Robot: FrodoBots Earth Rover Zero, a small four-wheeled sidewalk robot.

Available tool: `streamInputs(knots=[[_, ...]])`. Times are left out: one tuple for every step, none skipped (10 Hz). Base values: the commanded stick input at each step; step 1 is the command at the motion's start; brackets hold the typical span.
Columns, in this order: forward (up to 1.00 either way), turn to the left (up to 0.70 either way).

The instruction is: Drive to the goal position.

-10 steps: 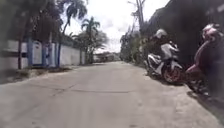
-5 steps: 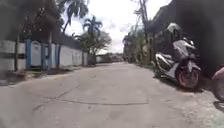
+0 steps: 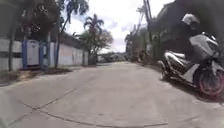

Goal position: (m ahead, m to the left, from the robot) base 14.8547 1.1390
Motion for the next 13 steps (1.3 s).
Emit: streamInputs(knots=[[1.0,0.0],[1.0,0.0],[1.0,0.0],[1.0,0.0],[1.0,0.0],[1.0,0.0],[1.0,0.0],[1.0,0.0],[1.0,0.0],[1.0,0.0],[1.0,0.0],[1.0,0.0],[1.0,0.0]])
